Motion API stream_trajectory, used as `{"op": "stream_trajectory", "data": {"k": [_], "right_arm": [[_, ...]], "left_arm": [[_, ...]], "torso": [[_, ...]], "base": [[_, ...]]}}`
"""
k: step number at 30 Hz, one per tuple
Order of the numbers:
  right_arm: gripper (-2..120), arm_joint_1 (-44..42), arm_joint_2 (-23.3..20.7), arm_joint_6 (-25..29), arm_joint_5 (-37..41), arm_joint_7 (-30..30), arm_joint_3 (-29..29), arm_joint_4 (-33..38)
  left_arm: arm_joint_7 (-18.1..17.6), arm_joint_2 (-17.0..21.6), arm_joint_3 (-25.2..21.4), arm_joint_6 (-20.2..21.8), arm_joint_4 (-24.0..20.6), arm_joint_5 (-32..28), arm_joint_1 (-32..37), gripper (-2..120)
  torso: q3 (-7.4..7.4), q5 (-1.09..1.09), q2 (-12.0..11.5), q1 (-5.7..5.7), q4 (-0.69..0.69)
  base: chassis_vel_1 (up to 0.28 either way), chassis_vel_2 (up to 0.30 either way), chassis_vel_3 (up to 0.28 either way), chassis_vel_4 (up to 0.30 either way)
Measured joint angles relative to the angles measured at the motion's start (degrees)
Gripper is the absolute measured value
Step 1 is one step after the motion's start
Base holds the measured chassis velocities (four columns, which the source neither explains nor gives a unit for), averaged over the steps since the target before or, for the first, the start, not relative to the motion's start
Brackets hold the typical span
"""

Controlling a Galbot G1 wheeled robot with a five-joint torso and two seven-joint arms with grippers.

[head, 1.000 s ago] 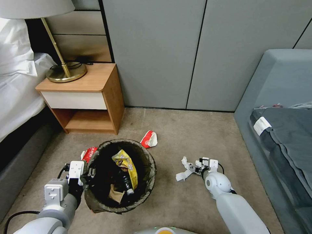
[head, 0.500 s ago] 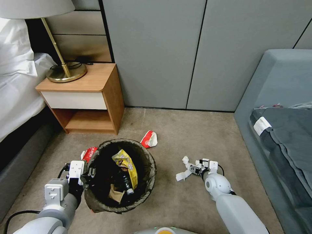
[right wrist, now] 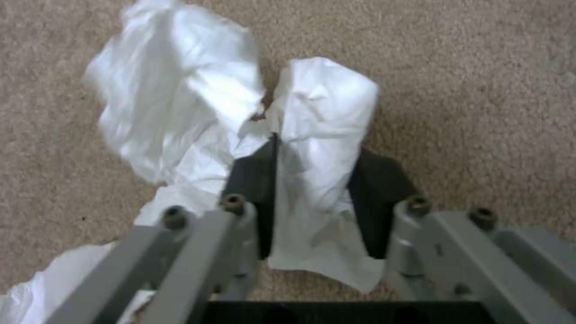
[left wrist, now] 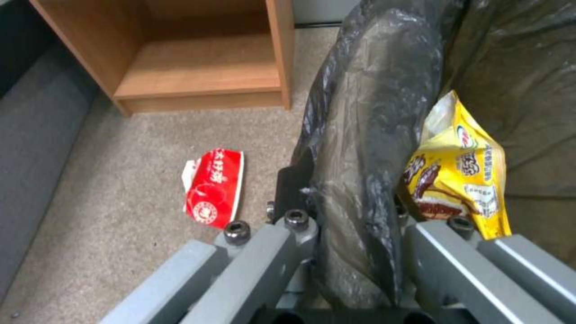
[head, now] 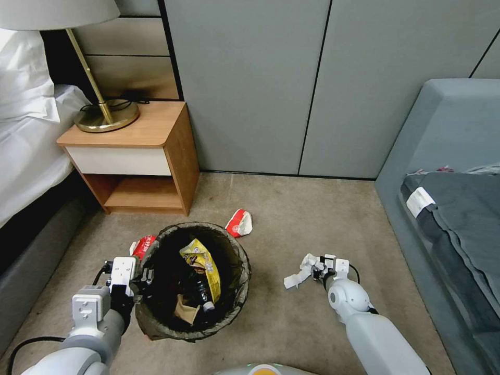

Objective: Pick up the trash bin, then pick up the garbage from the floor and place it into the trash bin.

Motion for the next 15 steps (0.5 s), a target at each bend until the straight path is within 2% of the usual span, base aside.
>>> {"op": "stream_trajectory", "data": {"k": [2, 3, 5, 15], "right_arm": [[12, -0.13, -0.08, 0.41, -0.15, 0.05, -0.01, 0.26], [12, -0.13, -0.08, 0.41, -0.15, 0.05, -0.01, 0.26], [5, -0.14, -0.08, 1.02, -0.37, 0.26, 0.05, 0.25], [0, -1.40, -0.44, 2.21, -0.89, 0.17, 3.35, 5.27]], "left_arm": [[0.02, 0.13, 0.00, -0.02, 0.00, 0.00, 0.00, 3], [0.02, 0.13, 0.00, -0.02, 0.00, 0.00, 0.00, 3], [0.02, 0.30, -0.03, -0.04, 0.00, 0.00, 0.12, 3], [0.07, 0.59, 0.03, -0.05, 0.00, -0.10, 0.25, 3]], "torso": [[0.00, 0.00, 0.00, 0.00, 0.00], [0.00, 0.00, 0.00, 0.00, 0.00], [0.00, 0.00, 0.00, 0.00, 0.00], [0.00, 0.01, 0.00, 0.00, 0.00]], "base": [[0.000, 0.000, 0.000, 0.000], [0.000, 0.000, 0.000, 0.000], [0.000, 0.000, 0.000, 0.000], [0.000, 0.000, 0.000, 0.000]]}}
